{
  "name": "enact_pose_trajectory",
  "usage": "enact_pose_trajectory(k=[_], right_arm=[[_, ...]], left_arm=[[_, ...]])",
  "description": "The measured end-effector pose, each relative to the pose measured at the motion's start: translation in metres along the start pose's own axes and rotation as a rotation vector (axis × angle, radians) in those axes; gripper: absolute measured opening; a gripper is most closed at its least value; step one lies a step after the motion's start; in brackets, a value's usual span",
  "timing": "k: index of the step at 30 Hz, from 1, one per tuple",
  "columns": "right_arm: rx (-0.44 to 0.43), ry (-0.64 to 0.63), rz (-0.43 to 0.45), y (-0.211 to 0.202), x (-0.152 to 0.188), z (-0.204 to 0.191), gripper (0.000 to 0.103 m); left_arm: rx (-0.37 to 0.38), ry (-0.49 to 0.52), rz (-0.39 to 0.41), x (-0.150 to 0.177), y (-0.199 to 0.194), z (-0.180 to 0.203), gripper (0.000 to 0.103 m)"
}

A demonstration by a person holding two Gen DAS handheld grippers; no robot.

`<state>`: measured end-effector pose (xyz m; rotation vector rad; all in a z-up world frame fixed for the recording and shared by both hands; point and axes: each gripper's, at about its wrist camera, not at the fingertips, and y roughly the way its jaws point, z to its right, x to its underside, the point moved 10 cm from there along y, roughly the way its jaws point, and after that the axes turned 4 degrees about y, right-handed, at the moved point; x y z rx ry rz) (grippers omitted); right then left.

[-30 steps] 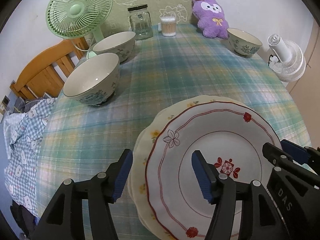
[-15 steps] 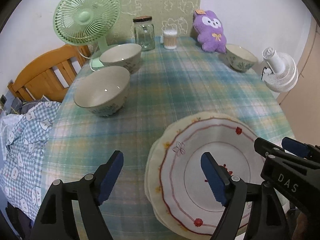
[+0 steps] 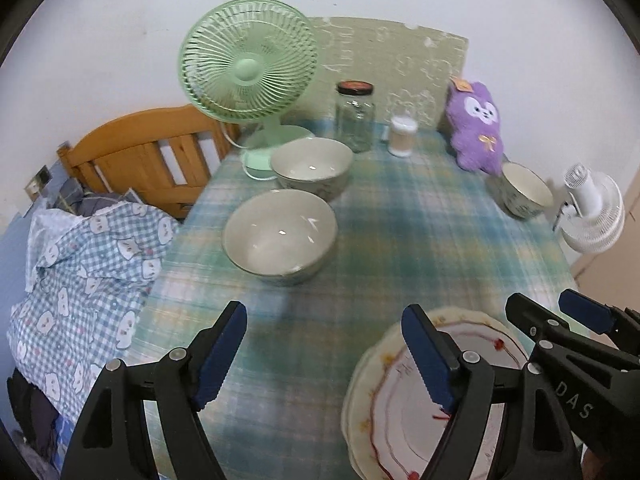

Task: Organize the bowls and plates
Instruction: 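Open both grippers and pull back from the plate stack, then move both grippers to the cream bowl in front of the fan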

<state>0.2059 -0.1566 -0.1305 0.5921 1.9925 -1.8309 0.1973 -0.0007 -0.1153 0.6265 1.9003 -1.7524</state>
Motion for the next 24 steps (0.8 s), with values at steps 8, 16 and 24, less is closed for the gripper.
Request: enact_pose_trajectory(k=[8,16,24], right_arm=[[-0.032,-0.018,-0.005,0.007,-0.022,-0.040,0.064],[0.013,0.032,0.008,0.024,-0.041,-0.075,0.064],[0.050,0.053,0.034,0.046,-0.062,-0.103,0.064]], left_arm=[[-0.031,0.004,0.004,-0.018,0.013,-0.036,0.081],[0.030,0.027,0.023,-0.046,0.040,-0.066,0.081],[0.060,0.076,0.021,-0.063,0.072,-0.086,0.079]])
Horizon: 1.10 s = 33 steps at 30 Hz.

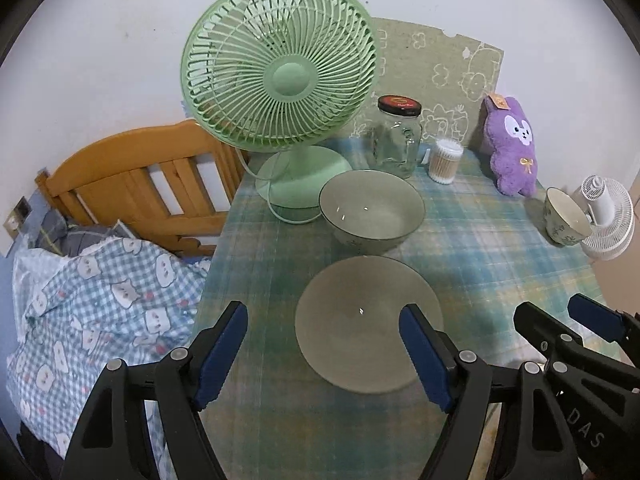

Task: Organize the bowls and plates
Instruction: 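Move both grippers to the cream bowl in front of the fan, then close both grippers on the cream bowl's rim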

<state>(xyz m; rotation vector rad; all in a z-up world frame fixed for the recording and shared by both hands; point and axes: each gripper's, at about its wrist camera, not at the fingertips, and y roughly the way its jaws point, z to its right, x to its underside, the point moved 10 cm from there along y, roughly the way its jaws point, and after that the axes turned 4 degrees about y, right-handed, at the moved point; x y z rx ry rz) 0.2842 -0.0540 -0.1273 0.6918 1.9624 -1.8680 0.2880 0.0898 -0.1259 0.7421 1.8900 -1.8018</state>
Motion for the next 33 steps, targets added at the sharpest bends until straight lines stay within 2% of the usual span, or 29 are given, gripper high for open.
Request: enact_pose_trajectory(k=[7,15,17,19,23,26,28,30,33], right_arm=[[0.025,0.021,-0.022,0.031,-0.010,-0.015,0.064],[0.028,0.018,-0.047,0.063,-0.009,-0.031,0.064],[0.026,0.021,-0.060,0.070,-0.007,-0.033,0.063],[0.026,0.024,-0.069,0.076,-0.006,-0.035,0.057],[0.017,0.020,-0.092,0.086,-0.002,-0.041,0.050],[0.011,0.017,-0.108,0.093,0.001,-0.044,0.037],[0.009,0.013,-0.128,0.099,0.004,-0.046,0.023],[0.005,0.012,-0.146,0.104,0.007,-0.048,0.020],[0.006,0.008,-0.141,0.104,0.007,-0.051,0.015]], left_arm=[[0.003,0.026,-0.005,-0.006,0.029,-0.015,0.078],[0.040,0.056,-0.052,0.003,0.064,-0.020,0.062],[0.054,0.066,-0.067,0.006,0.071,-0.019,0.055],[0.060,0.073,-0.078,0.009,0.076,-0.017,0.053],[0.080,0.085,-0.100,0.015,0.085,-0.012,0.042],[0.094,0.071,-0.116,0.018,0.091,-0.012,0.035],[0.107,0.047,-0.136,0.020,0.095,-0.013,0.029],[0.109,0.039,-0.148,0.021,0.098,-0.014,0.027],[0.105,0.038,-0.158,0.024,0.100,-0.015,0.018]])
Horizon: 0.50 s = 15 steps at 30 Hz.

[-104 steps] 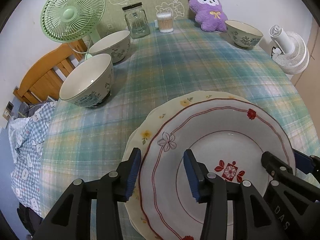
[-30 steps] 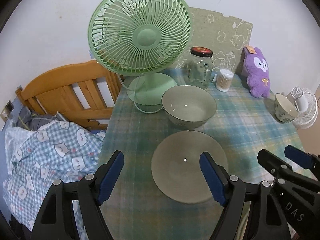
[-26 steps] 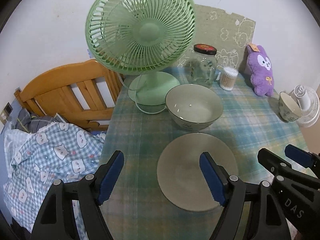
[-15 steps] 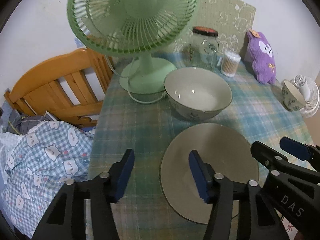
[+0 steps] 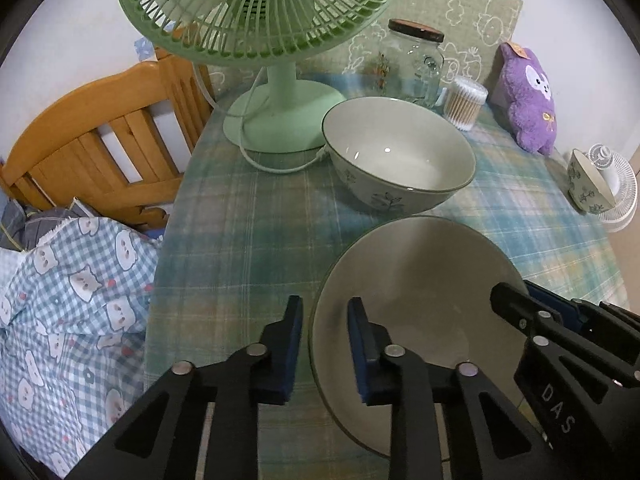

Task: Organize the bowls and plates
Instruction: 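Close both grippers on the cream bowl's rim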

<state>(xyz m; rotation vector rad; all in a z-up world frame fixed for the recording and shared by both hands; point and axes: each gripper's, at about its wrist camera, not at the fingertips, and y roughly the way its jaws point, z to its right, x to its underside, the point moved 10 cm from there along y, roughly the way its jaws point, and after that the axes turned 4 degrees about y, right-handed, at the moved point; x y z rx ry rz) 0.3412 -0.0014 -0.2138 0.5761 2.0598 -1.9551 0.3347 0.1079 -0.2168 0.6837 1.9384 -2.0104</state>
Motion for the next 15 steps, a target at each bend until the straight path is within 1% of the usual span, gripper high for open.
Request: enact_pose_trajectory(k=[3,10,15], right_arm=[[-0.004,0.001,0.001,-0.001,0.000,-0.002,0.014],[0.004,-0.010,0.003,-0.006,0.004,-0.002,0.014],[0.010,0.002,-0.001,-0.016,0.016,0.000,0.014]], left_arm=[[0.022,-0.004,-0.009,0.001,0.000,0.001,0.012],[0.023,0.008,-0.011,0.006,-0.004,0.002,0.011],[0.029,0.017,-0.016,0.015,-0.013,0.004,0.011]])
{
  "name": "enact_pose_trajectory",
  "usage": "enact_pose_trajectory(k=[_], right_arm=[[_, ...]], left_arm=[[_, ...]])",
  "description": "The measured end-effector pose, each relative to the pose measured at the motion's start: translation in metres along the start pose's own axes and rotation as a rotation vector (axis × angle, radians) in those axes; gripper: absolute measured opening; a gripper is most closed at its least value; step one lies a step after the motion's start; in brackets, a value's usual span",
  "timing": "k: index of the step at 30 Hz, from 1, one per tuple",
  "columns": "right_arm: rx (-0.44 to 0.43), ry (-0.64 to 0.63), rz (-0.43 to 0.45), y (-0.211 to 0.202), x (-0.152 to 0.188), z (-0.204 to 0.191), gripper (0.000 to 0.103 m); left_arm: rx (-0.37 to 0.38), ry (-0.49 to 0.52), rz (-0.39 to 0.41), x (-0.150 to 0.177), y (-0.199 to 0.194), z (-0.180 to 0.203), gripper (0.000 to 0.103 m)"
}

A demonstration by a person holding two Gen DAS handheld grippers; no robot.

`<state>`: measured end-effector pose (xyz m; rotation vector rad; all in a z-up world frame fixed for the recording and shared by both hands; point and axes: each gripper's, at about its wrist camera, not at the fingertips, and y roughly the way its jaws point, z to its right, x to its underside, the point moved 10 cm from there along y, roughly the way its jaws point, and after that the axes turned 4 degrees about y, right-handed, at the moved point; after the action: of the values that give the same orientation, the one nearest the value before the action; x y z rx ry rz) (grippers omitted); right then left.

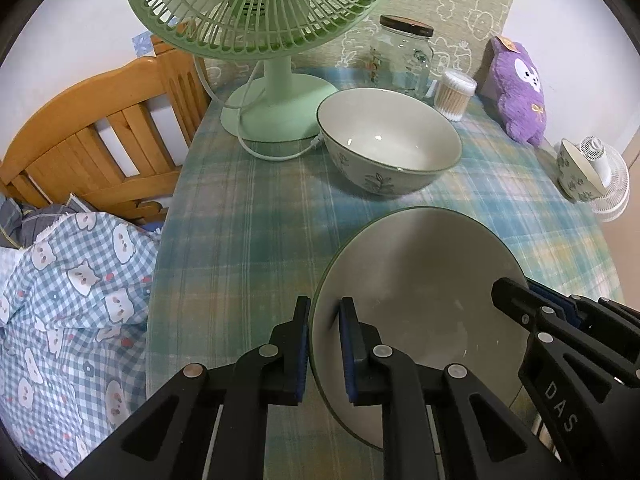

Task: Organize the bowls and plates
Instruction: 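Close both grippers on the cream bowl's rim, then lift the bowl and carry it beside the plate stack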

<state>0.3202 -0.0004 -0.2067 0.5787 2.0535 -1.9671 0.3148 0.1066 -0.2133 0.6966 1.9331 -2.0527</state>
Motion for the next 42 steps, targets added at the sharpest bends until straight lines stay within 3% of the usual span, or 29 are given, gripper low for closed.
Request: enact_pose_trajectory(k=[11,20,29,42], right_arm=[[0.013,0.025,0.016,-0.038,0.036,0.009,0.013],[-0.002,0.008,0.013,-0.063,0.075,0.020,0.013],[-0.022,-0.017,-0.019,-0.073,0.115,0.033,0.014],[-0.038,-0.050,-0.050,-0.069,0.141,0.040,0.014]], left_arm=[[0.005,0.058,0.030,0.025,-0.036,0.017,0.011],[-0.011,0.042,0.019,0.063,-0.060,0.030,0.011],[-0.032,0.027,-0.002,0.101,-0.072,0.046,0.011],[-0.044,-0.016,-0.034,0.130,-0.071,0.052,0.011]])
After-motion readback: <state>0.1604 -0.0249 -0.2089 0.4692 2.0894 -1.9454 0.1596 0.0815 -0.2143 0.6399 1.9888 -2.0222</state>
